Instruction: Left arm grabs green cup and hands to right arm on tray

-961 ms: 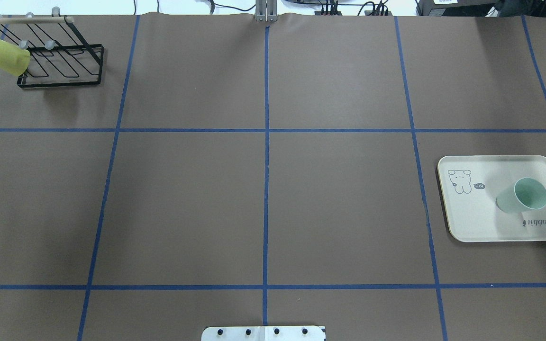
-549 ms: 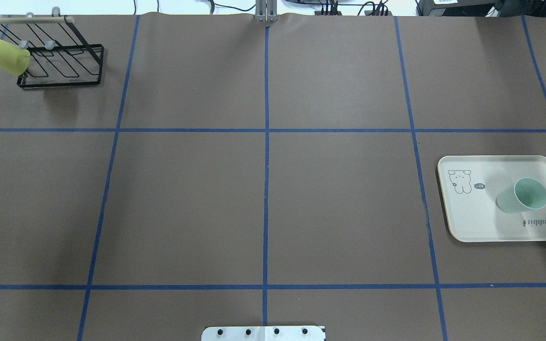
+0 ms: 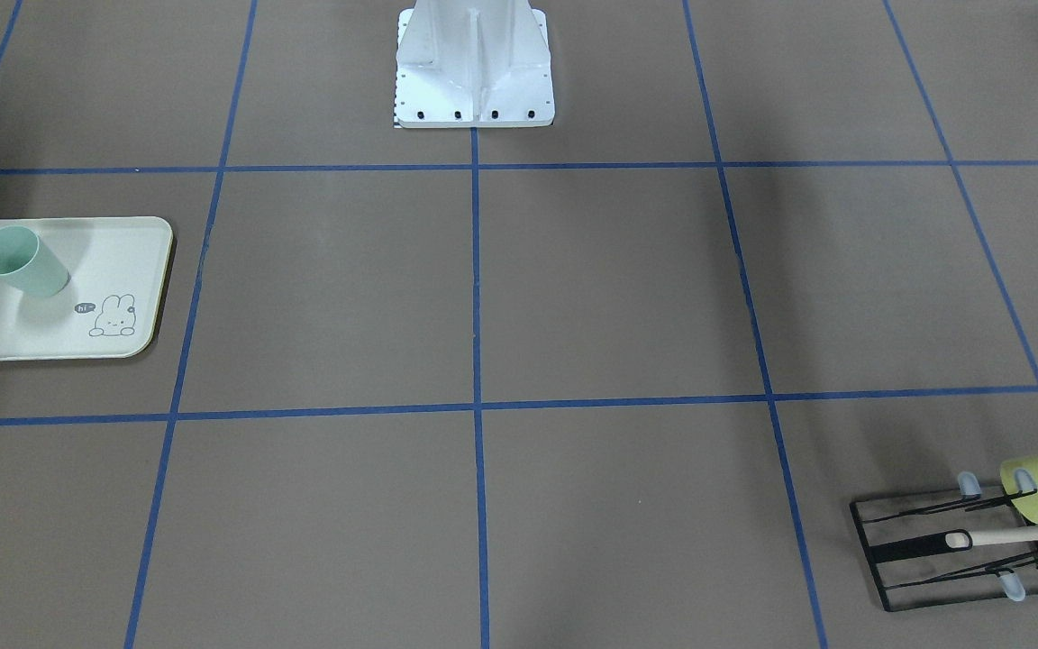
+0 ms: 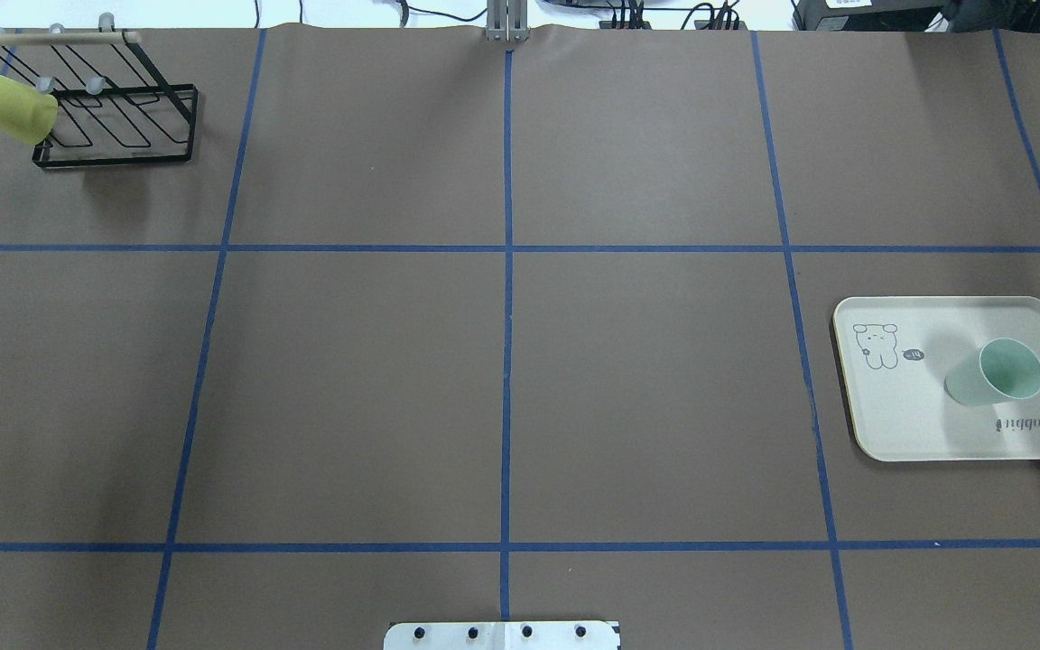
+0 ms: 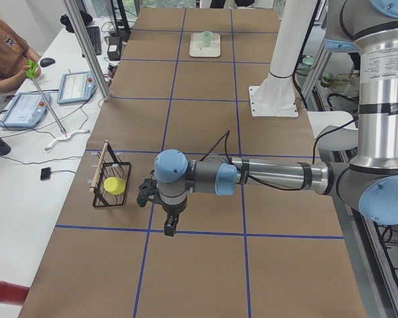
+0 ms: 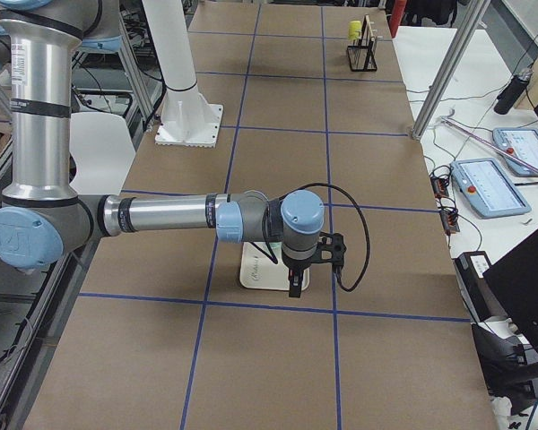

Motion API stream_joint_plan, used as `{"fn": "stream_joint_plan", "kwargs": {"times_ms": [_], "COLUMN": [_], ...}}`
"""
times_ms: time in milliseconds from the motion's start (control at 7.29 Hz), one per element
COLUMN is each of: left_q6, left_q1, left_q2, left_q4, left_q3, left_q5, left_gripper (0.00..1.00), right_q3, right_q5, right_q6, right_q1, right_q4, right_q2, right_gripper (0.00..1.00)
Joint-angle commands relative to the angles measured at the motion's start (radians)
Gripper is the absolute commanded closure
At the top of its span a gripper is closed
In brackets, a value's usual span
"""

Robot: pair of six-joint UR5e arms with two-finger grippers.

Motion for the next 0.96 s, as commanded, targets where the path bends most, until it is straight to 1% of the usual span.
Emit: {"fn": "stream_joint_plan", "kwargs": {"times_ms": [0,275,549,824], "left_q6": [0.004,0.005,0.005,0.004], "left_q1": [-0.004,-0.004,-0.006,-0.006], "left_q2": [0.007,0.015,0.015,0.015], "left_q4": [-0.011,-0.014,-0.014,-0.013], "left_q3": [0.038,0.041,0.046,0.047], "left_q5": [0.000,0.000,-0.001,-0.006], "left_gripper": [0.00,0.00,0.00,0.00], "right_q3": [-0.025,-0.056,-0.077,-0.077], "right_q5": [0.006,0.008,0.006,0.009], "right_q6": [-0.035,-0.133,-0.136,-0.135], "right_q1": [0.022,0.030,0.030,0.030], "right_q4": [0.001,-0.001,0.001,0.001], "right_q2": [-0.004,-0.022,-0.021,-0.020], "right_gripper": [0.01,0.01,0.01,0.01]}}
